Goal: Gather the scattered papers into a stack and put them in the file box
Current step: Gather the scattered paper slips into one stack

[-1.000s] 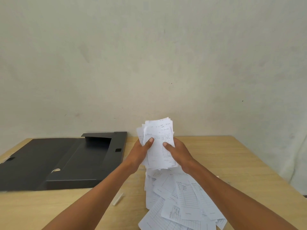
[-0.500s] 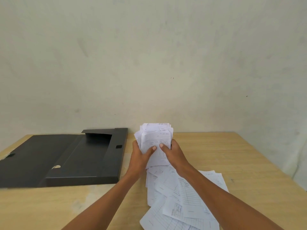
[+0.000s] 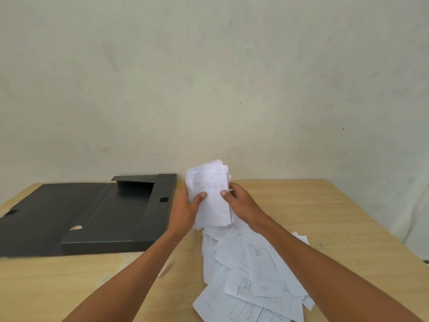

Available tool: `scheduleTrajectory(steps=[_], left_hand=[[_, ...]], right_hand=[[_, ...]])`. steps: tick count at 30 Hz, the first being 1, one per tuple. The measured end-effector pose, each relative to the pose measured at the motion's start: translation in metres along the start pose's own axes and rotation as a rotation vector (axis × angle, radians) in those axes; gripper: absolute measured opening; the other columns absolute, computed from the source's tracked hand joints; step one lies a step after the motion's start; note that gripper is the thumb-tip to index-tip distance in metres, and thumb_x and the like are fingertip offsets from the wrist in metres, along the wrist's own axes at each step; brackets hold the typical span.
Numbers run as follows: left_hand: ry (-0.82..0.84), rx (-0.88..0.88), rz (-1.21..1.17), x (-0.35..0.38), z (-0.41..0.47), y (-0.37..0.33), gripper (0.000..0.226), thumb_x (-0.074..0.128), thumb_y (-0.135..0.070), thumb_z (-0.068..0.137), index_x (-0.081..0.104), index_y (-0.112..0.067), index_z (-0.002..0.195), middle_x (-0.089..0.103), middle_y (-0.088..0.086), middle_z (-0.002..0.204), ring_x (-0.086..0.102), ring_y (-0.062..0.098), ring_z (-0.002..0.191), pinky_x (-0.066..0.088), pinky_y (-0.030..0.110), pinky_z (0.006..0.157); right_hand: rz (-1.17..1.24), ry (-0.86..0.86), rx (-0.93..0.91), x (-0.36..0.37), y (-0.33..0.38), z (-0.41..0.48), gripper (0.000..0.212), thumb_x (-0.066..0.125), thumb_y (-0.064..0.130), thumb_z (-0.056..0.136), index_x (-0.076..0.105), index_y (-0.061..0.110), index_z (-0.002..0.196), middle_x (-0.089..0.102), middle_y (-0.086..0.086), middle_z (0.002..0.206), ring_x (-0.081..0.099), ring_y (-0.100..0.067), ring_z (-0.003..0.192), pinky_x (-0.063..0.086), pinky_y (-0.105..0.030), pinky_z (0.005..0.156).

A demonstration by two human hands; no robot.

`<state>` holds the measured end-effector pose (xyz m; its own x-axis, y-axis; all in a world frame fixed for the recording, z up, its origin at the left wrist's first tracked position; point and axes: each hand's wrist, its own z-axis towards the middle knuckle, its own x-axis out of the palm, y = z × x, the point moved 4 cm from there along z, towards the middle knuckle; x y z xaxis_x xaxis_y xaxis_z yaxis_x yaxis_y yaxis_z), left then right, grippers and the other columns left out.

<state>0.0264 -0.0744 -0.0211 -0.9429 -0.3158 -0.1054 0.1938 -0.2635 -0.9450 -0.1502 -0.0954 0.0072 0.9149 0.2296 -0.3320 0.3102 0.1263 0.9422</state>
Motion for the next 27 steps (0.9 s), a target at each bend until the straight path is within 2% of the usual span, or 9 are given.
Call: scheduleTrajectory(steps=[2,6,9,12,15,19,21,24,27], left_hand=[[-0.022,-0.041,-0.042,-0.017,0.008,0.005,0.048,0.070,-0.024,0.097,0.052,-0.020,0.141,0.067,-0.004,0.128,0.067,0.014,0.114,0.059,0.034,0.090],[0.024,-0.140,-0.113,-0.047,0.021,0.009,0.047,0.070,-0.018,0.096,0.054,-0.016,0.140,0.070,0.001,0.129,0.070,0.021,0.114,0.060,0.043,0.093],[0.282,-0.337,-0.099,-0.053,0.020,0.012,0.041,0.070,-0.019,0.096,0.059,-0.015,0.135,0.072,0.006,0.129,0.071,0.026,0.115,0.060,0.046,0.093],[0.536,-0.533,0.094,-0.039,0.008,0.018,0.035,0.072,-0.019,0.095,0.062,-0.017,0.129,0.073,0.007,0.124,0.070,0.028,0.116,0.057,0.050,0.097],[0.546,-0.658,0.144,-0.019,0.003,0.022,0.031,0.070,-0.013,0.096,0.063,-0.014,0.127,0.070,0.011,0.126,0.065,0.033,0.120,0.051,0.057,0.105],[0.525,-0.705,0.084,0.001,0.000,0.023,0.042,0.068,-0.011,0.097,0.059,-0.010,0.138,0.069,0.012,0.130,0.065,0.035,0.122,0.049,0.057,0.107],[0.487,-0.713,0.038,0.004,-0.004,0.024,0.044,0.068,-0.012,0.098,0.057,-0.011,0.140,0.069,0.012,0.131,0.065,0.034,0.121,0.050,0.057,0.107],[0.478,-0.743,-0.099,0.001,-0.009,0.023,0.038,0.065,-0.017,0.100,0.058,-0.012,0.138,0.070,0.013,0.130,0.066,0.034,0.120,0.049,0.057,0.107],[0.444,-0.824,-0.293,-0.009,-0.011,0.023,0.026,0.059,-0.015,0.103,0.063,-0.008,0.128,0.072,0.016,0.122,0.068,0.034,0.112,0.049,0.056,0.104]], right_hand=[[-0.131,0.036,0.056,-0.017,0.001,-0.001,0.054,0.054,0.043,0.099,0.041,0.020,0.146,0.057,-0.001,0.132,0.057,-0.018,0.110,0.046,-0.030,0.082],[-0.647,0.122,0.153,-0.073,-0.018,-0.012,0.053,0.060,0.041,0.096,0.050,0.013,0.140,0.057,-0.007,0.136,0.058,-0.021,0.112,0.048,-0.032,0.091],[-0.962,0.206,0.516,-0.108,-0.036,-0.039,0.082,0.066,0.055,0.087,0.036,0.009,0.148,0.050,-0.015,0.143,0.061,-0.028,0.105,0.057,-0.035,0.074],[-1.015,0.279,0.801,-0.117,-0.044,-0.067,0.104,0.075,0.065,0.073,0.033,0.008,0.150,0.051,-0.022,0.139,0.066,-0.035,0.102,0.061,-0.045,0.080],[-0.937,0.215,0.738,-0.102,-0.052,-0.069,0.100,0.077,0.062,0.073,0.036,0.003,0.143,0.052,-0.021,0.134,0.064,-0.034,0.076,0.057,-0.036,0.051],[-0.726,0.060,0.546,-0.071,-0.060,-0.056,0.093,0.080,0.058,0.072,0.041,0.004,0.136,0.046,-0.014,0.130,0.062,-0.031,0.100,0.056,-0.031,0.042],[-0.719,0.030,0.512,-0.057,-0.062,-0.049,0.098,0.078,0.061,0.071,0.036,0.004,0.139,0.042,-0.017,0.135,0.060,-0.030,0.106,0.057,-0.030,0.048],[-0.764,-0.009,0.417,-0.048,-0.065,-0.040,0.103,0.075,0.065,0.072,0.032,0.004,0.142,0.045,-0.018,0.138,0.057,-0.029,0.117,0.053,-0.034,0.074],[-0.669,-0.025,0.402,-0.047,-0.070,-0.033,0.098,0.079,0.064,0.067,0.039,0.010,0.139,0.051,-0.011,0.134,0.056,-0.026,0.117,0.052,-0.038,0.090]])
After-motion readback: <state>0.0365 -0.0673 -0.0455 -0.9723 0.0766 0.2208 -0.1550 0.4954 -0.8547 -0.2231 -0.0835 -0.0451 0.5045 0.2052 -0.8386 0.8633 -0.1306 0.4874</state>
